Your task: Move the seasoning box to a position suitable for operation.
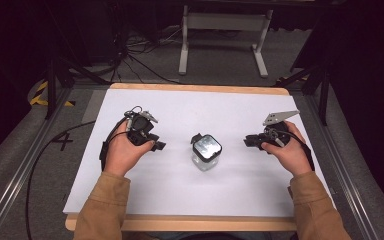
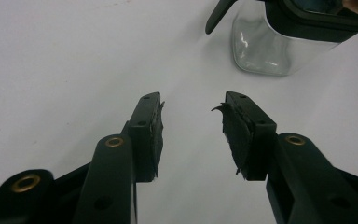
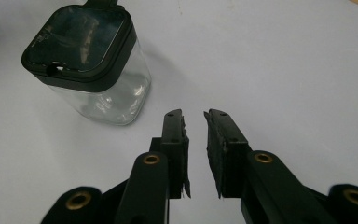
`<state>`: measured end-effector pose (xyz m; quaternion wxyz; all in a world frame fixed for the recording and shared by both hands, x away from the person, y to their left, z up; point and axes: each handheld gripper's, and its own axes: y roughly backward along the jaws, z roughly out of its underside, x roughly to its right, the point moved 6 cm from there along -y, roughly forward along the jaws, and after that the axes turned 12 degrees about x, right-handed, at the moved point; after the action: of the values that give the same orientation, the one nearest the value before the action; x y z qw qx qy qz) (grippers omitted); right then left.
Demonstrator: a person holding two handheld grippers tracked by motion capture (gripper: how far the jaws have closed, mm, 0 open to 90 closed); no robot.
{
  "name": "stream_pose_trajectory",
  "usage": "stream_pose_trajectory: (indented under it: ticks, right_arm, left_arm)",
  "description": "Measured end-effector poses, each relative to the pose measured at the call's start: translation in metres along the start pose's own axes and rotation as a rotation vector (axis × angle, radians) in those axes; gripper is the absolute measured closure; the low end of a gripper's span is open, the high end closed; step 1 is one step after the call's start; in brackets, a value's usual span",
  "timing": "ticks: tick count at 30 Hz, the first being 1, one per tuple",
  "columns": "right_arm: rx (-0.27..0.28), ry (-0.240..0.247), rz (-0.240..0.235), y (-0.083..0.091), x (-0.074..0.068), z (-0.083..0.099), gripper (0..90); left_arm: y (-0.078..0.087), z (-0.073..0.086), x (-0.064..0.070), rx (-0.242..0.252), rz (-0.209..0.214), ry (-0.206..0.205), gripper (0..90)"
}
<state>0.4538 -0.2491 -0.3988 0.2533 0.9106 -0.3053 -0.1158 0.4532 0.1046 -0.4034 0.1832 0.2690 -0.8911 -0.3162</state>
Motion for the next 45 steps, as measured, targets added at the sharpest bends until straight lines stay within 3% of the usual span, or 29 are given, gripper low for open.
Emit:
stream_pose_trajectory:
  ticks: [3, 8, 15, 18, 20, 34, 38, 45]
  right_arm:
    - [-0.004, -0.003, -0.009, -0.002, -0.002, 0.001, 78.8]
    - [-0.015, -0.012, -0.026, -0.005, -0.007, 0.001, 90.0]
    - [-0.012, -0.003, -0.063, -0.017, -0.017, 0.000, 90.0]
    - [0.011, 0.003, -0.090, -0.025, -0.021, 0.001, 90.0]
    - [0.025, 0.000, -0.090, -0.031, -0.022, 0.002, 90.0]
    - [0.026, 0.028, -0.132, -0.071, -0.030, 0.016, 90.0]
    - [0.022, 0.012, -0.172, -0.077, -0.032, 0.018, 90.0]
    - [-0.014, 0.022, -0.179, -0.074, -0.035, 0.020, 90.0]
  left_arm:
    - [-0.002, 0.000, 0.002, 0.010, 0.018, -0.006, 63.4]
    - [-0.002, 0.000, 0.006, -0.002, 0.034, -0.010, 65.6]
    - [-0.001, 0.000, 0.009, -0.007, 0.037, -0.019, 62.5]
    - [-0.001, 0.000, 0.010, -0.006, 0.036, -0.005, 55.2]
    - [-0.002, -0.001, 0.011, -0.004, 0.054, -0.003, 54.4]
    - [-0.008, -0.002, 0.017, 0.001, 0.038, -0.006, 49.6]
    - [-0.009, -0.001, 0.016, 0.002, 0.037, -0.006, 49.3]
    - [-0.011, -0.001, 0.017, -0.003, 0.041, -0.001, 48.6]
